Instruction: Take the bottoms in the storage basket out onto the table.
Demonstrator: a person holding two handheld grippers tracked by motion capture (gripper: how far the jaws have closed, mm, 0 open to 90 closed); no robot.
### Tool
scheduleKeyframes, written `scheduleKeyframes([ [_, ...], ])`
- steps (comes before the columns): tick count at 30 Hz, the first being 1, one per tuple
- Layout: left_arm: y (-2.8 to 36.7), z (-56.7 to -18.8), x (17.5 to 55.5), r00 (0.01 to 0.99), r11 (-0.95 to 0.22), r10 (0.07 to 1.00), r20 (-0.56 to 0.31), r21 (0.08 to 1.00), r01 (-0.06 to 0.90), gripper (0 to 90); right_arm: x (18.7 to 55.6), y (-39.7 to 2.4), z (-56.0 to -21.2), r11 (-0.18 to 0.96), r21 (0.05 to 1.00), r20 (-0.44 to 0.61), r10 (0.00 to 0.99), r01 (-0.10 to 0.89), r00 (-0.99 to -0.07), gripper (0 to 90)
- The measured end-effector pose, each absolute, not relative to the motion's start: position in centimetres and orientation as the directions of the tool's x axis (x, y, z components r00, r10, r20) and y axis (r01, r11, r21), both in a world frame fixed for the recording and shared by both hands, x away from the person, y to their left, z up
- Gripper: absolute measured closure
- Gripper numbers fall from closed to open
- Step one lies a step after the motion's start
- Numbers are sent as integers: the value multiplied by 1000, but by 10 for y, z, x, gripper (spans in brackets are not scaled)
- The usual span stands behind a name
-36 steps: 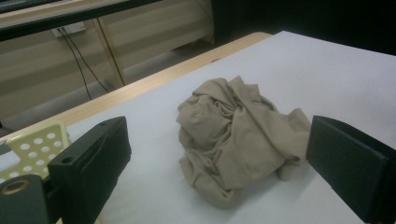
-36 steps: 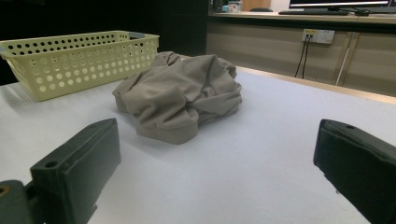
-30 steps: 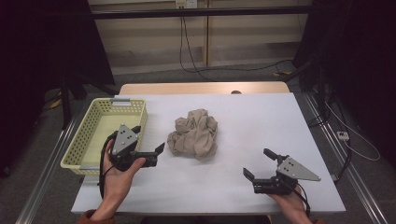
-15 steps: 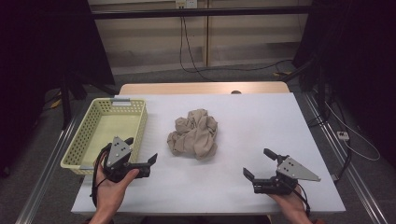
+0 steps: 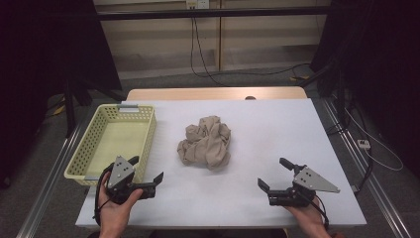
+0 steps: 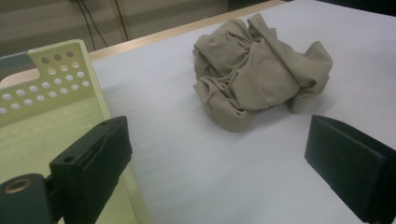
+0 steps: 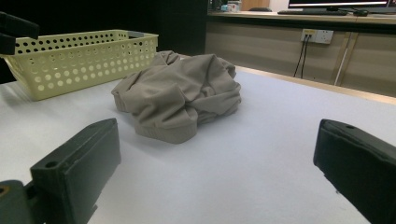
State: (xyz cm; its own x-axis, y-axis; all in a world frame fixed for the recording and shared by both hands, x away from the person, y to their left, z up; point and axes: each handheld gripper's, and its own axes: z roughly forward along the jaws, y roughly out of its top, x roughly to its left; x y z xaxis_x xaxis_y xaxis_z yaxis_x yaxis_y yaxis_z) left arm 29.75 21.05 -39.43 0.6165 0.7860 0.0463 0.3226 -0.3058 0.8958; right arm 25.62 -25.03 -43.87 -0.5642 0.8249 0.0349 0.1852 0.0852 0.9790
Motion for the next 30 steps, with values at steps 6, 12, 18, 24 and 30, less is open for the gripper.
scheduleKeyframes([
  [6,211,-400,294,632,-309,773,58,905,294,69,256,-250,-439,86,979,36,824,186,-565,5],
  [12,215,-406,292,643,-280,766,19,910,307,69,256,-251,-439,93,979,28,824,184,-566,5],
  [18,220,-410,291,598,-292,799,58,907,303,70,257,-249,-439,88,979,34,817,184,-575,7],
  [24,220,-411,292,591,-273,806,46,913,302,69,256,-249,-439,87,978,38,816,188,-577,6],
  [30,222,-412,294,573,-251,819,27,915,315,70,257,-249,-439,92,978,34,818,188,-574,6],
])
